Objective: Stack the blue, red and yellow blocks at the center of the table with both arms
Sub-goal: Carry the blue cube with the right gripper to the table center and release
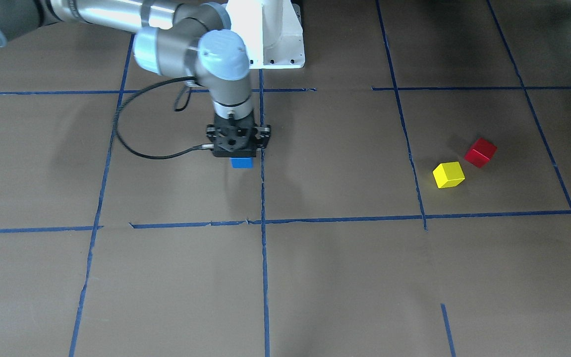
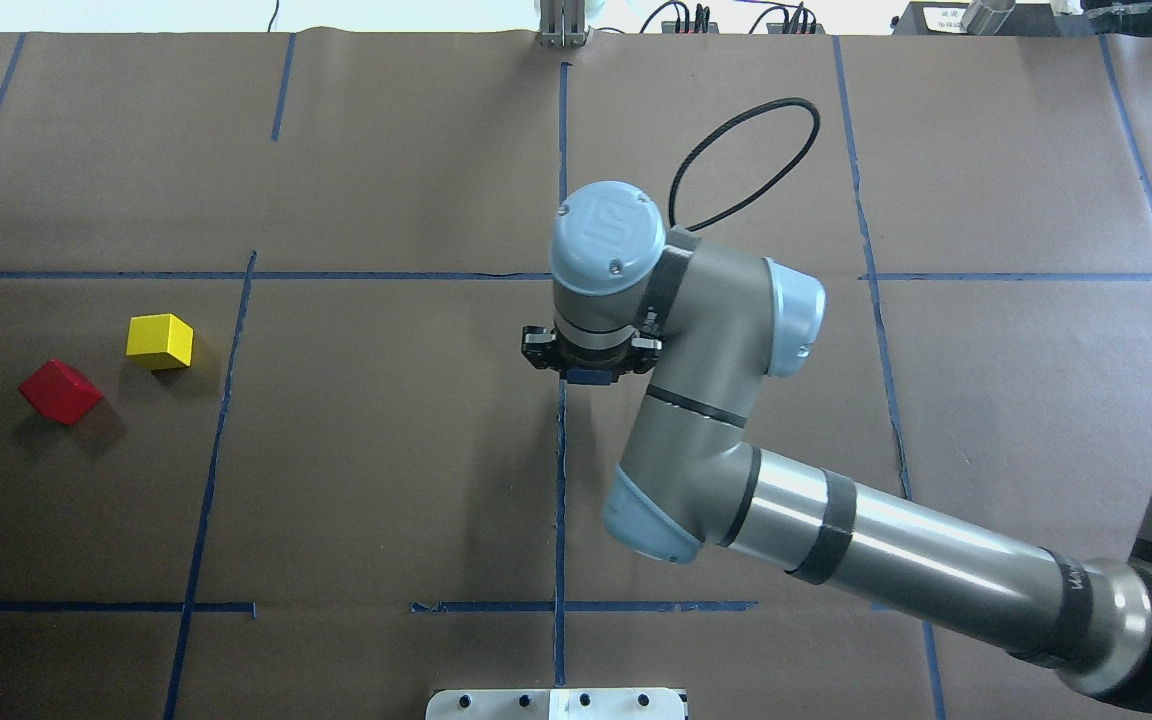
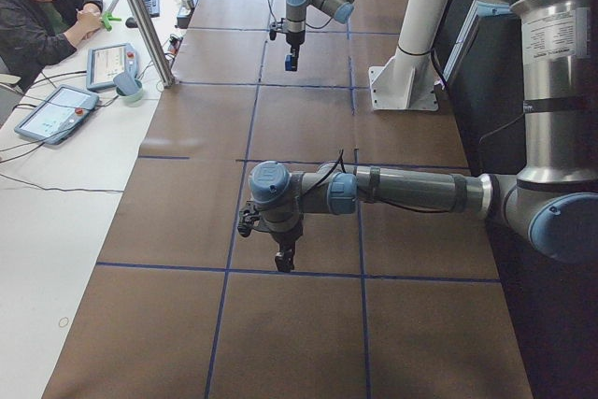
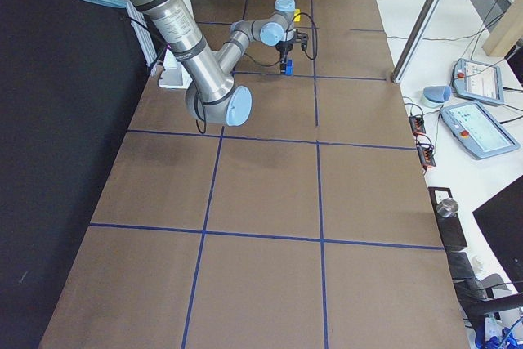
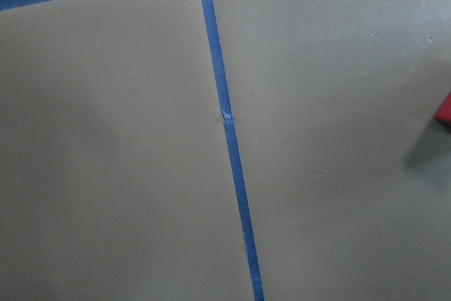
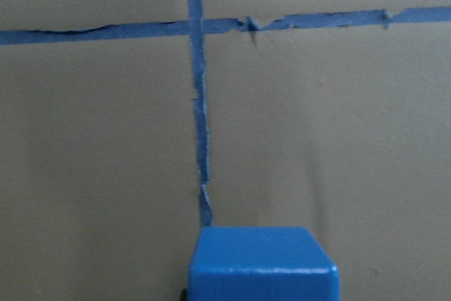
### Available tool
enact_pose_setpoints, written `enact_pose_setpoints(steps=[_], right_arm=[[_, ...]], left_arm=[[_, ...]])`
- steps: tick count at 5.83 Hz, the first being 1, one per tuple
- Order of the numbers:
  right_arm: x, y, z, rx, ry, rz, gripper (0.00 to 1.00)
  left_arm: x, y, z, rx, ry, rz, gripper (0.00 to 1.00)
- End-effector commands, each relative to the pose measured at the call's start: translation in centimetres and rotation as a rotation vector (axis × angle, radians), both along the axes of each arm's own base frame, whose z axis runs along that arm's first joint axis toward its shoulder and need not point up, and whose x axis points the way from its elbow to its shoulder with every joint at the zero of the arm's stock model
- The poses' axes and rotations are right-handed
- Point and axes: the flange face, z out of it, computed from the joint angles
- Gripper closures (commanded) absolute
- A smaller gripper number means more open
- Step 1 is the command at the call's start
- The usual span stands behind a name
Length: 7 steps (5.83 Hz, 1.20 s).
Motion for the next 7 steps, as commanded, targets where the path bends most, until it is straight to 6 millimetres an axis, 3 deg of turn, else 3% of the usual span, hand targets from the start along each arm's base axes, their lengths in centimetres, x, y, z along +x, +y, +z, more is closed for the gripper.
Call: enact_pose_setpoints(steps=[1,2,3,4,5,6,7], right_arm=[[-4.9,0.4,0.6,0.003,-0.002,0.014,0.99],[-5.0,0.4,1.7,0.005,0.011,0.005,0.93],[-5.1,0.3,2.0,0.003,0.015,0.003,0.75],[-5.1,0.3,2.0,0.005,0.015,0.001,0.42],[-5.0,0.4,1.9,0.008,0.014,-0.002,0.01],[-4.7,0.3,1.3,0.026,0.002,-0.013,0.01],[-2.5,-0.5,-1.1,0.045,-0.044,0.006,0.01]], left_arm=[[0.1,0.0,0.0,-0.002,0.000,0.001,0.00],[0.1,0.0,0.0,-0.002,0.000,0.001,0.00],[0.1,0.0,0.0,-0.002,0.000,0.001,0.00],[0.1,0.0,0.0,-0.001,0.001,0.001,0.00],[0.1,0.0,0.0,0.001,0.002,0.001,0.00],[0.1,0.0,-0.1,0.003,0.000,0.001,0.00],[0.1,0.0,0.0,0.002,0.000,0.000,0.00]])
